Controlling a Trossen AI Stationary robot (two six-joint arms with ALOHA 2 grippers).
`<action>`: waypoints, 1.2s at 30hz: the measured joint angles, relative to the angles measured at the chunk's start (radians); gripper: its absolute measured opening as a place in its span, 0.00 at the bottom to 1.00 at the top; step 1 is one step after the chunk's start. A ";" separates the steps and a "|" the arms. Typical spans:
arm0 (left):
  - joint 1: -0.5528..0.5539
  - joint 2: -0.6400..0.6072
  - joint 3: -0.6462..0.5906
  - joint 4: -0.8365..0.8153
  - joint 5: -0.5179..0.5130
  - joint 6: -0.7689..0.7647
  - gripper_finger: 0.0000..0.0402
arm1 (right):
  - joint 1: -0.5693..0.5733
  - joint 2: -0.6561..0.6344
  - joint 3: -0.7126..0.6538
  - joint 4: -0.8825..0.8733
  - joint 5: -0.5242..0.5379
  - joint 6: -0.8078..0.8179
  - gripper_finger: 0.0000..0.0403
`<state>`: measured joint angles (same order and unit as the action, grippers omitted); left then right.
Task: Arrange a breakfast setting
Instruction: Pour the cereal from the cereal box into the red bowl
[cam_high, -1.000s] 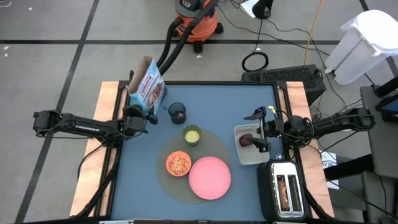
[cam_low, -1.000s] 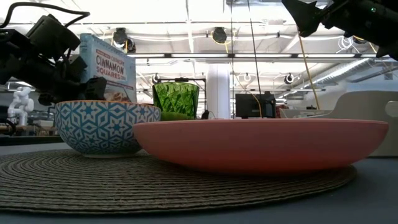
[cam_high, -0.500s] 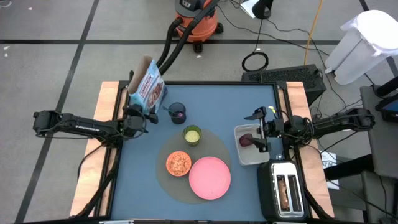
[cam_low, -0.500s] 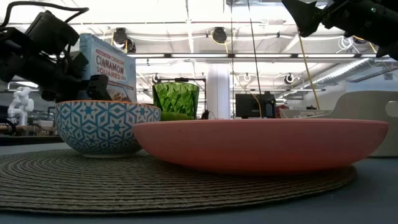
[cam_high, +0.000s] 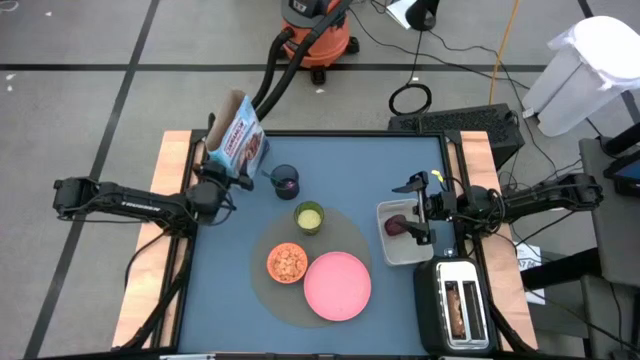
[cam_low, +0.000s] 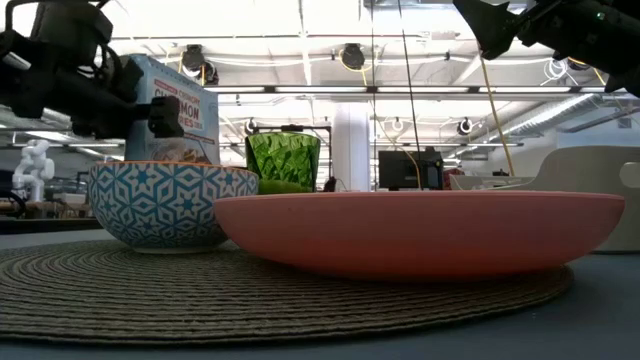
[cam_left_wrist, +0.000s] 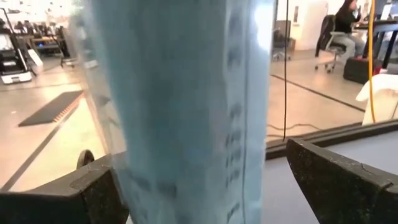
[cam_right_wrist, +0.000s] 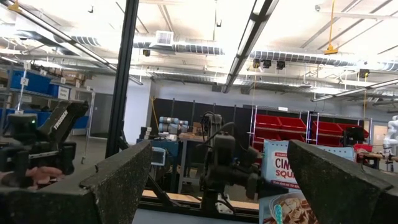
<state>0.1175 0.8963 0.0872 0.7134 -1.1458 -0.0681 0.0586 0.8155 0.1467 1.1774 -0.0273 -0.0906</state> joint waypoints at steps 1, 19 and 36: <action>0.000 0.000 0.000 0.026 0.000 0.022 0.98 | 0.000 0.000 0.000 0.000 0.000 0.000 0.91; 0.000 0.000 0.000 0.433 -0.009 0.358 0.98 | 0.000 0.000 0.000 0.000 0.000 0.000 0.91; 0.000 -0.004 0.002 0.606 -0.006 0.450 0.98 | 0.000 0.000 0.000 0.000 0.000 0.000 0.91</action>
<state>0.1177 0.8926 0.0887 1.3194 -1.1519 0.3817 0.0588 0.8156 0.1471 1.1774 -0.0273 -0.0906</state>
